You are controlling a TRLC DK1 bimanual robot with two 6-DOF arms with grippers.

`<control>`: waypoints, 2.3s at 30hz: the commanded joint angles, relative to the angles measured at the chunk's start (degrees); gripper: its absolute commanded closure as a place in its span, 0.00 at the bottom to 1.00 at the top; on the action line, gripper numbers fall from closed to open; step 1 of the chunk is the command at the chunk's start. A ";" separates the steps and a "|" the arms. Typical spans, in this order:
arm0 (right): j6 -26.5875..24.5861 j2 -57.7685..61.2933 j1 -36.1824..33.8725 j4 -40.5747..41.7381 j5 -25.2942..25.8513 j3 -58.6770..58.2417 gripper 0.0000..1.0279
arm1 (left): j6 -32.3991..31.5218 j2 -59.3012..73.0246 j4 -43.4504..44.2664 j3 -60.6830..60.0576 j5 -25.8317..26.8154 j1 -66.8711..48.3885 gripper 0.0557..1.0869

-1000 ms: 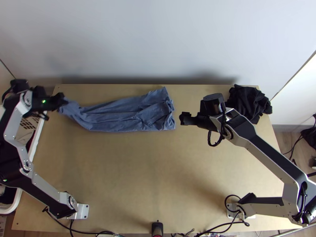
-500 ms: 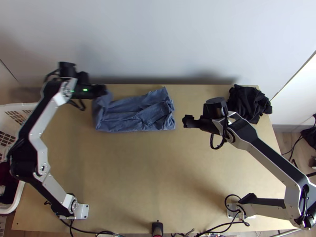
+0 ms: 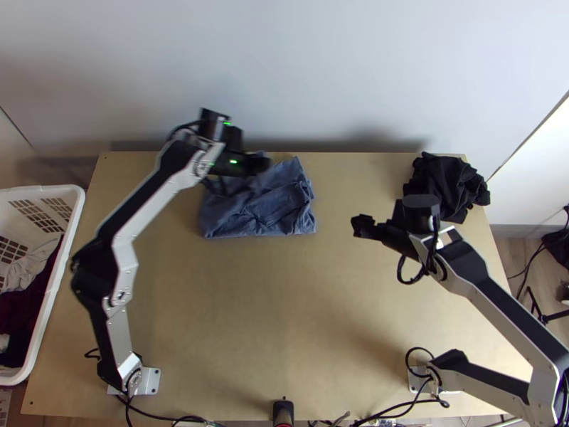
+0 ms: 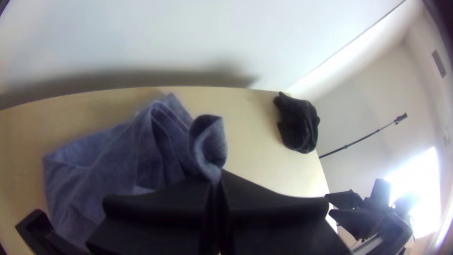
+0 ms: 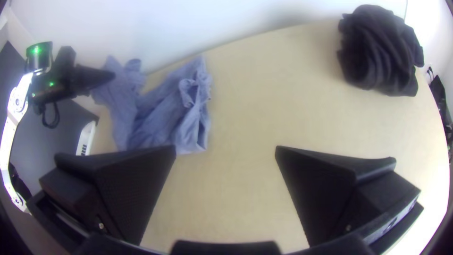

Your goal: Fold the t-shirt

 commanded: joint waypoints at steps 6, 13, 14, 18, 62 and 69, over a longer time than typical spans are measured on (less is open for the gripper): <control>0.21 -5.89 -2.70 1.04 0.02 -5.18 0.05 | -2.70 12.09 2.62 7.88 -1.99 -12.22 0.89; 0.82 -7.38 -3.22 -1.25 -1.04 -5.18 0.05 | -5.95 17.01 6.58 8.94 -3.48 -12.31 0.04; 0.73 -7.74 -3.14 -1.51 -1.21 -5.10 0.05 | -6.22 16.93 7.46 9.11 -4.54 -12.05 0.04; 0.73 -8.70 -3.05 -2.48 -1.65 -4.57 0.05 | -7.71 16.75 6.93 12.54 -6.30 -9.59 0.04; 12.95 31.20 13.48 17.47 -13.08 18.37 0.97 | -1.91 -46.97 6.23 -45.20 -11.31 16.08 0.97; 10.40 45.17 16.55 19.58 -10.88 28.74 0.97 | -2.00 -45.74 11.68 -52.32 -12.45 14.14 0.97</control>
